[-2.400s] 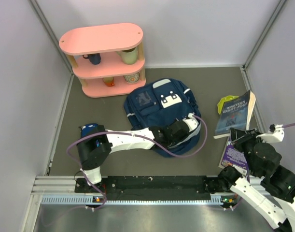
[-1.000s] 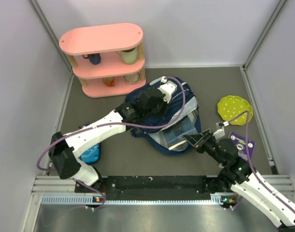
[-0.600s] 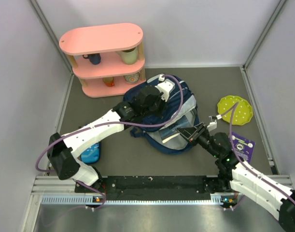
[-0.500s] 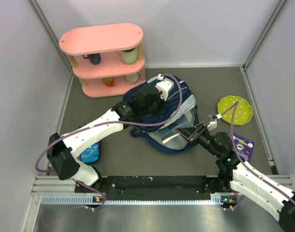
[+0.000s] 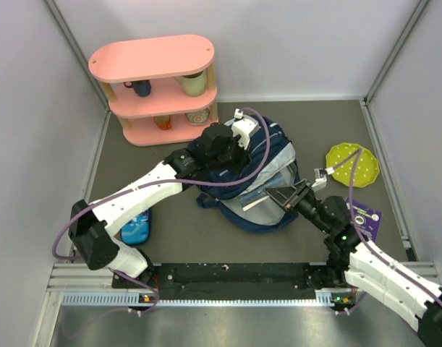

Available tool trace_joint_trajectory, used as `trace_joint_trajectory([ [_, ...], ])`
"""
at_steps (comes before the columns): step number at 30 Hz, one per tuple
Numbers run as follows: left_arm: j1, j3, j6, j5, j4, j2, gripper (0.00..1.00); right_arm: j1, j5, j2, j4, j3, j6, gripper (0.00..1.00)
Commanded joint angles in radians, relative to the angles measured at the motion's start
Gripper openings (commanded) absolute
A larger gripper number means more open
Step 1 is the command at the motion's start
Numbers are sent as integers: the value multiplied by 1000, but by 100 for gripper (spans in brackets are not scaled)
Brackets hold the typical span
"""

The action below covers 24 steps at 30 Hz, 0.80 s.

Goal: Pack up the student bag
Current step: Place the book in the student bag.

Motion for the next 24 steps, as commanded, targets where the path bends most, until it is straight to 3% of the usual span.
trace_joint_trajectory([
  [1, -5, 48, -18, 150, 206, -99, 0, -8, -28, 136, 367, 24, 17, 0],
  [6, -5, 42, -15, 256, 218, -113, 0, -17, -36, 315, 558, 30, -32, 0],
  [12, 12, 24, -24, 311, 232, -130, 0, -23, -27, 574, 666, 67, -31, 0],
  [14, 26, 7, -35, 319, 246, -145, 0, -26, 30, 624, 627, 55, 12, 0],
  [17, 47, -16, -51, 337, 264, -167, 0, -35, 21, 652, 412, 108, 4, 0],
  [24, 83, -64, -91, 408, 317, -182, 0, -34, 105, 714, 392, 162, 42, 0],
])
